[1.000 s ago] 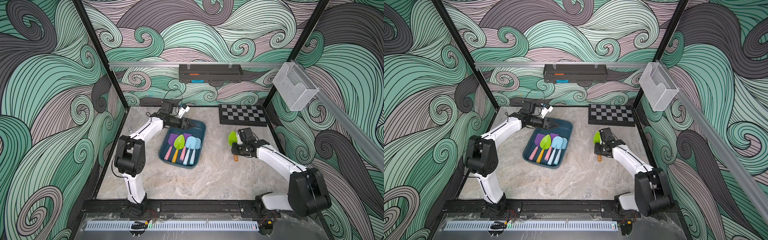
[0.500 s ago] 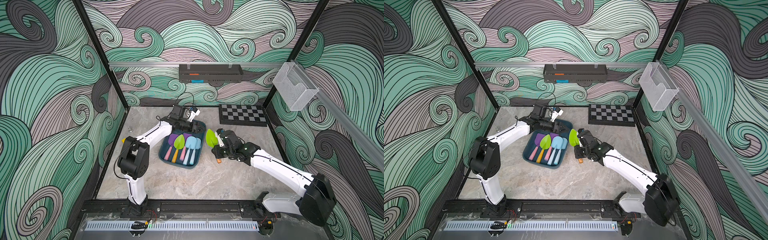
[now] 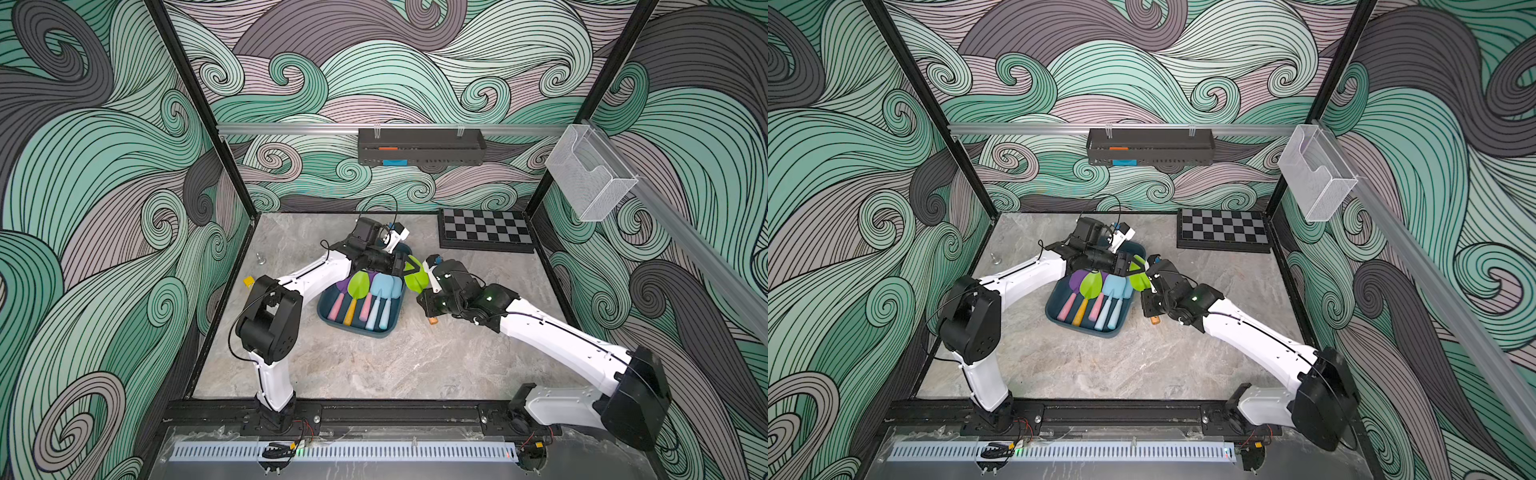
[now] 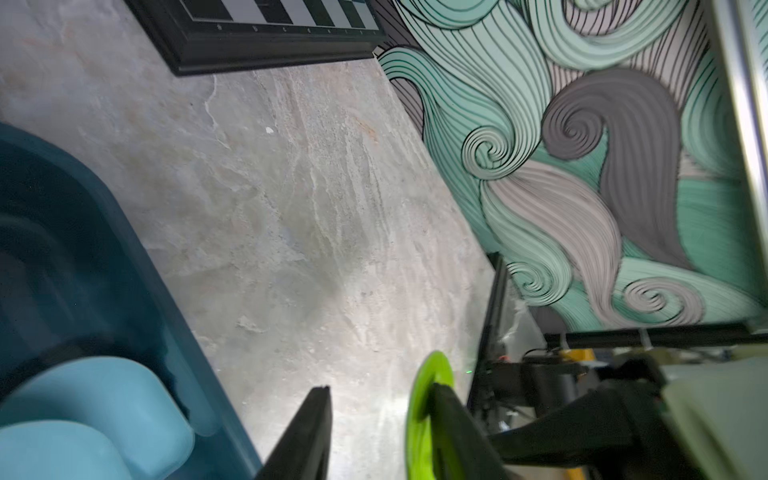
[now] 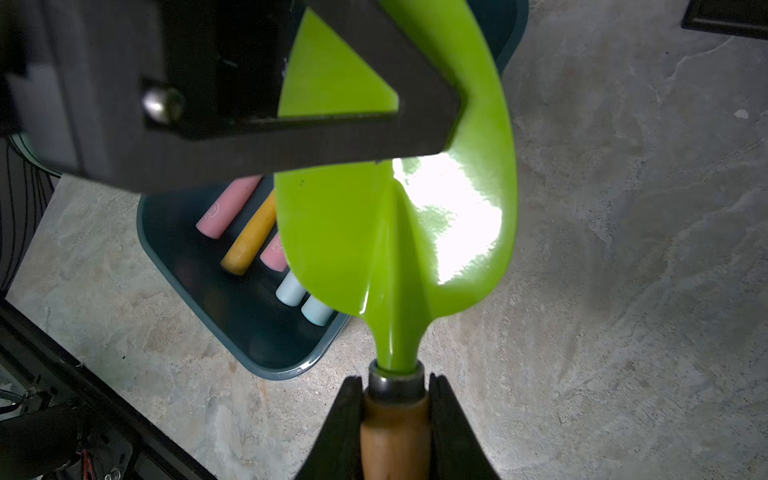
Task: Put the shovel into the storage box
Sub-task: Pick up the shovel from the center of the board.
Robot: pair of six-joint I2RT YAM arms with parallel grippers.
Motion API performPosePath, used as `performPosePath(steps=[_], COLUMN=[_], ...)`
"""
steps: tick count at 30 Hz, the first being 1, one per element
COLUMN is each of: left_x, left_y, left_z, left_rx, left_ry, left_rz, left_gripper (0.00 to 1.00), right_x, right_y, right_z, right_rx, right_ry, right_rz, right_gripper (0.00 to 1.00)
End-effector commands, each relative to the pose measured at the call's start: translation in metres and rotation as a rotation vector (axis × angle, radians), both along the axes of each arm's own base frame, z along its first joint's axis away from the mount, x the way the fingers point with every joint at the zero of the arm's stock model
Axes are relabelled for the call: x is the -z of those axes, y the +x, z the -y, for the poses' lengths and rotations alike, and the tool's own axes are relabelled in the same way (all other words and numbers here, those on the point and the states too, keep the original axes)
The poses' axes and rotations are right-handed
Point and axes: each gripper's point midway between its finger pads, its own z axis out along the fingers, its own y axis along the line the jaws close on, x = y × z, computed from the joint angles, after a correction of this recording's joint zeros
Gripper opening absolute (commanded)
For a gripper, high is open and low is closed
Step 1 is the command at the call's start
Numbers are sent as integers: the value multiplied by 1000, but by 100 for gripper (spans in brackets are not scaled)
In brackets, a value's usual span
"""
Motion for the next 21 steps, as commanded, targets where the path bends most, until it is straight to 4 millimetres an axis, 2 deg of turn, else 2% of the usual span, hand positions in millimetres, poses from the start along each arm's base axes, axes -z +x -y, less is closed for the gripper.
performPosePath(steps=[1,5,7,8,9,10,11,14,15,17,21], left_x=[-15,-12,-10,-10,-11,-13,-15,-23,-26,-35,-57], left_y=[1,-2,-5,-5,-4,-5,-5,-4,-2,4,22], left_z=[3,10,12,13,14,14,15,14,12,4,-30], left_rx=[-8,7,19,22,25,30,35,57,60,74,129], left_ry=[-25,-21,-17,-16,-20,-26,-28,-32,-27,-29,-41], left_rz=[31,22,18,18,21,21,25,40,45,64,92], left_gripper=[19,10,5,1,0,0,0,0,0,0,0], right_x=[-21,-16,-14,-14,-15,-15,-16,-26,-30,-37,-38], right_y=[8,9,8,9,9,8,8,4,2,-2,-10], right_z=[-6,-9,-10,-9,-9,-9,-9,-9,-8,-3,17], right_rx=[-5,-9,-11,-9,-10,-14,-23,-47,-50,-56,-23], right_ry=[20,6,1,-1,-1,-1,2,36,46,60,46], right_rz=[61,53,53,58,64,70,81,130,147,181,219], right_gripper=[0,0,4,10,22,41,52,72,76,78,80])
